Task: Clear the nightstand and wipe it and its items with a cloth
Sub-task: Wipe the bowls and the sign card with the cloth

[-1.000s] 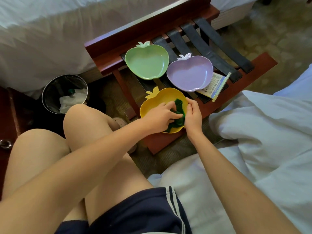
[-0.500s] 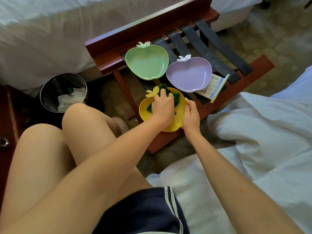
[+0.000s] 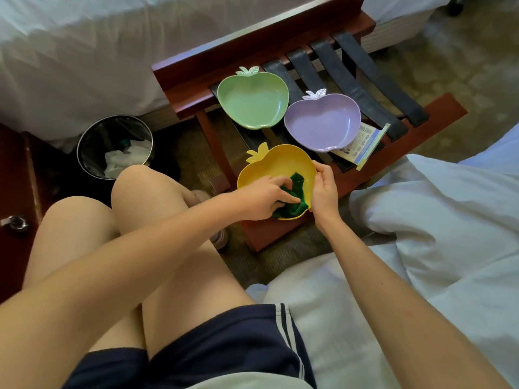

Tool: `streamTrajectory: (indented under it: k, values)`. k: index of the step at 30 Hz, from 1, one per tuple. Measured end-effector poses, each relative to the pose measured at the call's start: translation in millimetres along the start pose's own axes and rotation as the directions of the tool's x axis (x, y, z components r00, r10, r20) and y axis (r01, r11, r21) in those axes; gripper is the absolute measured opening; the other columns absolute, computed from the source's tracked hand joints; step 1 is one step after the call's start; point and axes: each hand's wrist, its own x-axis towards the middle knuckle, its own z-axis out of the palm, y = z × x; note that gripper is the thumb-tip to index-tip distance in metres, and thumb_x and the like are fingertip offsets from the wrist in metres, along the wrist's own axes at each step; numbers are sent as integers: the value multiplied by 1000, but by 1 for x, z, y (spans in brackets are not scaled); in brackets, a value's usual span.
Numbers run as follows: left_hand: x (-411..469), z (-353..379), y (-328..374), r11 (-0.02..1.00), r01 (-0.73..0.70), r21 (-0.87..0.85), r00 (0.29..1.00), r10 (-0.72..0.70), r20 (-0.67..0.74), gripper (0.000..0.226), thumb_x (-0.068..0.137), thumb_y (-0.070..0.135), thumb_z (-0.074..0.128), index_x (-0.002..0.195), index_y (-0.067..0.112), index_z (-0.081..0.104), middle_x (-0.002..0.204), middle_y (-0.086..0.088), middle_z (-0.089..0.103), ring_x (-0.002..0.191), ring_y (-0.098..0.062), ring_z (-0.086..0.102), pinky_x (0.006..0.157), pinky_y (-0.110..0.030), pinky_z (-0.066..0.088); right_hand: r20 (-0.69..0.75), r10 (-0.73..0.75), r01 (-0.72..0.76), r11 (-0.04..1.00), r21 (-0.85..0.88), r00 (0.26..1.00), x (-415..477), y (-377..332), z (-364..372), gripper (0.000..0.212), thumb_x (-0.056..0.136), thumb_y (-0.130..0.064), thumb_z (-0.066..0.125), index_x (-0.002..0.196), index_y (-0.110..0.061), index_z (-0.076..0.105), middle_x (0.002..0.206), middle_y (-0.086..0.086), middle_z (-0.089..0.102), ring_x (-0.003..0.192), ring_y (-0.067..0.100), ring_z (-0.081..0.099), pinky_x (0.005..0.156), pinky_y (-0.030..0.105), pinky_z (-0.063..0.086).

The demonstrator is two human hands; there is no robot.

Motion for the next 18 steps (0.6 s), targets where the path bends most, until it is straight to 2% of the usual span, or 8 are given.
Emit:
streamTrajectory:
  k: [2, 5, 8, 10, 12, 14, 16, 18]
  values:
    - [-5, -4, -15, 1000, 27, 10, 1000, -27, -11, 43, 93, 6, 51, 132, 24, 55, 136, -9, 43, 107, -30, 48, 95, -39, 38, -6, -7, 7, 1000, -27, 1000, -1, 0, 0, 30, 103, -14, 30, 126, -17, 49, 107, -11, 53, 103, 10, 51, 90, 27, 44]
    - [-3, -4, -27, 979, 200, 30, 973, -195, -123, 46, 94, 8, 49, 138, 22, 48, 134, -12, 40, 112, -34, 43, 88, -47, 46, 11, -22, 23, 998, -56, 1000, -2, 1, -1, 30, 103, -17, 29, 128, -21, 47, 102, -20, 51, 96, 6, 52, 86, 27, 44]
    - [15, -1, -15, 918, 396, -8, 898, -388, -208, 50, 93, 7, 50, 141, 19, 42, 138, -14, 35, 116, -37, 40, 89, -43, 44, 17, -31, 32, 997, -64, 999, -4, 2, 0, 31, 103, -18, 30, 130, -21, 45, 104, -22, 50, 102, 9, 51, 89, 31, 45]
    - [36, 2, 3, 862, 489, -131, 822, -506, -261, 49, 90, 8, 52, 138, 15, 44, 135, -15, 36, 113, -38, 44, 89, -41, 42, 1, -34, 34, 997, -64, 999, -5, 3, 2, 32, 103, -18, 30, 131, -21, 45, 114, -16, 51, 107, 9, 50, 93, 31, 44]
    - [55, 2, 22, 789, 559, -254, 750, -612, -250, 48, 91, 11, 51, 138, 14, 43, 137, -15, 35, 113, -36, 43, 91, -38, 40, -11, -32, 31, 997, -66, 999, -5, 2, 2, 33, 103, -18, 30, 132, -20, 46, 120, -13, 50, 110, 8, 48, 93, 28, 41]
    - [67, 1, 32, 751, 597, -283, 716, -657, -235, 44, 93, 12, 48, 137, 14, 43, 138, -14, 35, 114, -34, 41, 94, -35, 37, -13, -24, 23, 998, -60, 1000, -5, 0, 2, 33, 103, -17, 30, 133, -20, 46, 118, -13, 50, 108, 5, 47, 88, 22, 38]
    - [67, 0, 32, 792, 567, -228, 753, -610, -246, 45, 93, 10, 48, 137, 16, 45, 138, -12, 37, 113, -34, 41, 96, -34, 36, -24, -2, 1, 999, -52, 1000, -5, -1, 3, 34, 103, -17, 30, 132, -20, 46, 117, -12, 50, 106, 5, 48, 85, 20, 38]
    - [57, 2, 26, 881, 451, -143, 849, -472, -235, 47, 93, 9, 48, 138, 19, 46, 139, -9, 39, 112, -34, 42, 96, -34, 37, -44, 20, -22, 999, -48, 999, -5, 0, 5, 33, 103, -18, 29, 131, -21, 47, 121, -7, 52, 109, 10, 49, 87, 24, 40]
